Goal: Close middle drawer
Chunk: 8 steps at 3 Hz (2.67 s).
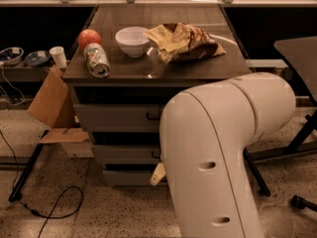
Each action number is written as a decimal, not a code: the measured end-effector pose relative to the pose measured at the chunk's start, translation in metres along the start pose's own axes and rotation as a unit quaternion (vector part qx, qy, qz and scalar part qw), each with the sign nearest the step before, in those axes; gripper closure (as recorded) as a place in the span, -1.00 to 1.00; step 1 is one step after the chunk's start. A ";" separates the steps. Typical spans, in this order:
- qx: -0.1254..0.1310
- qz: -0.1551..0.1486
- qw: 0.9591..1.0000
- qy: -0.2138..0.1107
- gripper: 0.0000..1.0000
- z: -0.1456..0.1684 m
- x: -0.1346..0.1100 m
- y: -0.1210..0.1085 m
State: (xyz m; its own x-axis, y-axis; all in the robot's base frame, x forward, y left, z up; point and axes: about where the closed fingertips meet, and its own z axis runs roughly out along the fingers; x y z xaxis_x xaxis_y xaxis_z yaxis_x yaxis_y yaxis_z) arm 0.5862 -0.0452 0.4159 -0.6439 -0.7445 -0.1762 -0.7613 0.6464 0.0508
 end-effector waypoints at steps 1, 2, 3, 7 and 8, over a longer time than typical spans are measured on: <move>0.009 0.004 1.000 -0.013 -1.00 -0.005 -0.009 0.004; 0.013 0.008 1.000 -0.021 -1.00 -0.007 -0.015 0.006; 0.007 0.007 1.000 -0.027 -1.00 -0.004 -0.028 0.010; -0.007 0.065 0.997 -0.028 -1.00 -0.006 0.017 -0.007; -0.007 0.065 0.997 -0.028 -1.00 -0.006 0.017 -0.007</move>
Offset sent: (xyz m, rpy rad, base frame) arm 0.0090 0.0186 0.0157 0.0243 -0.0669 -0.0353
